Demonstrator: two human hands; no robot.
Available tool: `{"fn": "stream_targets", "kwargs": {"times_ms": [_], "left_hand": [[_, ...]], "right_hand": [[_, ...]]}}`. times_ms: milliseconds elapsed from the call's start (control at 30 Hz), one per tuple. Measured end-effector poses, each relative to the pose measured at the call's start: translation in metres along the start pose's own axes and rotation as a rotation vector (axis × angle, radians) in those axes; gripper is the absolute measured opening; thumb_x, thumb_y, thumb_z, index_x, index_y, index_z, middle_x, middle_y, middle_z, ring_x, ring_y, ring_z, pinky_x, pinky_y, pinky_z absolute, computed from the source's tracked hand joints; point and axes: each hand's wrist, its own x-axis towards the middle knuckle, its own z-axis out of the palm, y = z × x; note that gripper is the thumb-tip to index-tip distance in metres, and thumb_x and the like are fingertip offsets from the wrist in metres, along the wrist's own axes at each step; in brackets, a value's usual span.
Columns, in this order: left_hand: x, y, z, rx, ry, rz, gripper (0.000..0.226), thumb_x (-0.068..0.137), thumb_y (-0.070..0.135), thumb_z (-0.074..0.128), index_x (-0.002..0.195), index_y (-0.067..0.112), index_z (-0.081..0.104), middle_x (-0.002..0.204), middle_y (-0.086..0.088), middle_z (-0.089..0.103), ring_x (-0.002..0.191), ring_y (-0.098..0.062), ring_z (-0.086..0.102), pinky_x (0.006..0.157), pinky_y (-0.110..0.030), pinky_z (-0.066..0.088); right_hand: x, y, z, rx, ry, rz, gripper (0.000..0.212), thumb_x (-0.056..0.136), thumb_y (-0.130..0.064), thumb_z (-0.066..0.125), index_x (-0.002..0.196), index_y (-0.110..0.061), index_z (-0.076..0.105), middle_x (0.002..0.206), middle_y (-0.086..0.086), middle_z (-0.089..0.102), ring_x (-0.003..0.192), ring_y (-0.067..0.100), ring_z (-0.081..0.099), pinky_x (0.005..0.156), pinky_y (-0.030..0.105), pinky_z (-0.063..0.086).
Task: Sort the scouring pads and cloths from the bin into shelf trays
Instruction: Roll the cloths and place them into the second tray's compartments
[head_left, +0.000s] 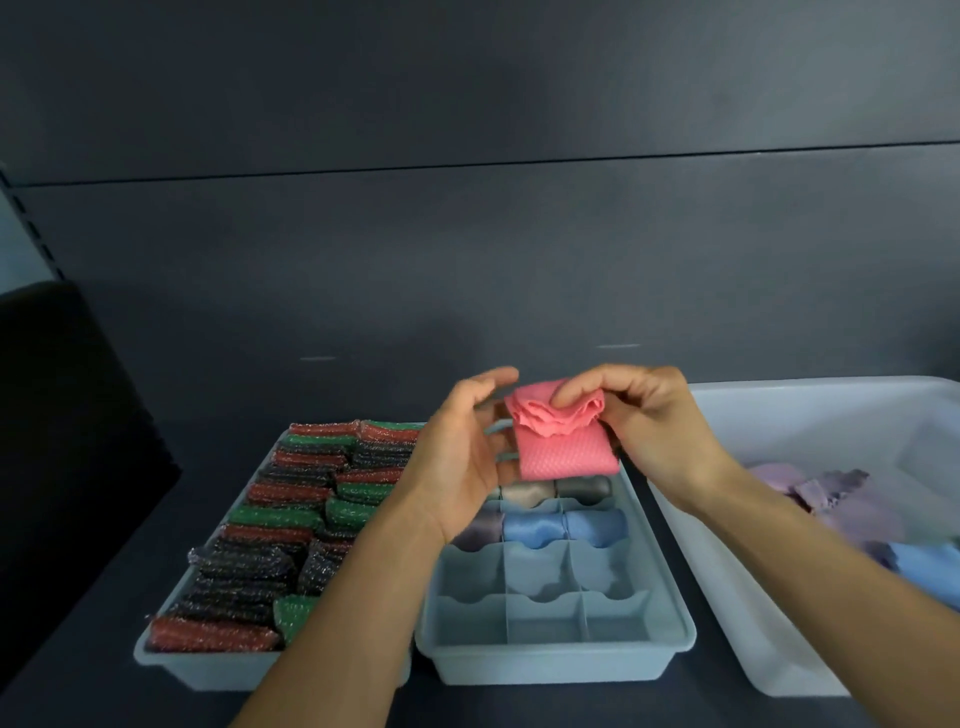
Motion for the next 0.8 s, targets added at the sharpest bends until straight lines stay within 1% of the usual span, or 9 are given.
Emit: {"fn": "stream_targets", "kwargs": {"times_ms": [67,200,300,333,433,500,633,733,800], "left_hand": [[-0.003,-0.002,-0.006,0.130,-0.036,-0.063,0.053,0.089,0.056,0.048,0.113,0.013,0.067,0.098,-0.008,0.072,0.084,-0.020,0.069,0.066,-0.035,0.058],[-0.011,-0.004,-0.019,0.232,-0.032,0.056,0.040,0.077,0.028,0.068,0.112,0.009,0.069,0.104,-0.013,0.074,0.092,-0.023,0.071,0.074,-0.034,0.060],[-0.013,-0.004,-0.033,0.298,0.063,0.205,0.027,0.080,0.012,0.072,0.108,0.009,0.068,0.100,-0.010,0.075,0.092,-0.025,0.072,0.078,-0.038,0.060],[-0.014,-0.004,-0.035,0.353,0.084,0.259,0.024,0.083,0.007,0.071,0.106,0.009,0.068,0.100,-0.011,0.075,0.094,-0.029,0.072,0.080,-0.042,0.059],[-0.019,-0.006,-0.044,0.420,0.078,0.373,0.022,0.084,-0.002,0.070,0.101,0.011,0.069,0.096,-0.012,0.070,0.085,-0.034,0.071,0.071,-0.044,0.061],[-0.023,-0.005,-0.049,0.337,0.050,0.348,0.021,0.084,-0.006,0.067,0.096,0.011,0.069,0.090,-0.006,0.068,0.073,-0.023,0.070,0.060,-0.032,0.060],[-0.027,-0.002,-0.064,0.154,-0.041,0.112,0.022,0.088,-0.009,0.055,0.086,0.007,0.070,0.084,-0.006,0.070,0.074,-0.020,0.069,0.064,-0.027,0.061],[-0.026,0.001,-0.078,0.079,-0.094,-0.043,0.015,0.088,0.006,0.056,0.084,0.006,0.070,0.085,-0.010,0.070,0.077,-0.022,0.070,0.071,-0.029,0.061],[-0.023,-0.002,-0.086,0.238,-0.121,-0.040,0.009,0.081,0.011,0.068,0.087,0.006,0.067,0.093,-0.009,0.068,0.084,-0.022,0.068,0.076,-0.030,0.060]], "right_hand": [[-0.001,0.000,0.006,-0.108,-0.020,-0.046,0.056,0.083,0.022,0.040,0.072,-0.022,0.073,0.075,-0.005,0.073,0.069,0.007,0.063,0.068,0.019,0.048],[-0.005,-0.001,0.015,-0.017,0.004,0.005,0.051,0.089,0.015,0.041,0.088,-0.022,0.076,0.073,0.009,0.067,0.063,0.013,0.058,0.057,0.023,0.047],[-0.009,-0.002,0.021,0.176,0.004,0.199,0.021,0.098,-0.022,0.049,0.112,-0.027,0.064,0.074,0.008,0.060,0.061,0.019,0.060,0.046,0.030,0.048],[-0.010,-0.001,0.024,0.169,-0.056,0.267,0.024,0.094,-0.035,0.053,0.115,-0.026,0.060,0.077,0.012,0.064,0.060,0.024,0.064,0.046,0.031,0.051],[-0.013,0.003,0.036,0.203,-0.177,0.307,0.022,0.090,-0.016,0.063,0.112,-0.014,0.063,0.066,0.017,0.065,0.049,0.027,0.062,0.046,0.029,0.052],[-0.013,0.009,0.040,0.381,-0.170,0.336,0.027,0.084,-0.004,0.062,0.109,-0.013,0.068,0.058,0.014,0.059,0.041,0.021,0.055,0.042,0.025,0.048],[-0.015,0.020,0.045,0.627,-0.212,0.453,0.034,0.077,0.001,0.055,0.102,-0.013,0.075,0.063,0.017,0.056,0.047,0.019,0.054,0.045,0.026,0.050],[-0.016,0.024,0.047,0.626,-0.277,0.509,0.035,0.083,-0.011,0.047,0.106,-0.006,0.073,0.080,0.018,0.062,0.061,0.022,0.057,0.054,0.030,0.053],[-0.016,0.027,0.050,0.440,-0.276,0.473,0.028,0.089,-0.019,0.054,0.107,-0.007,0.072,0.084,0.014,0.065,0.066,0.020,0.059,0.062,0.031,0.054]]}}
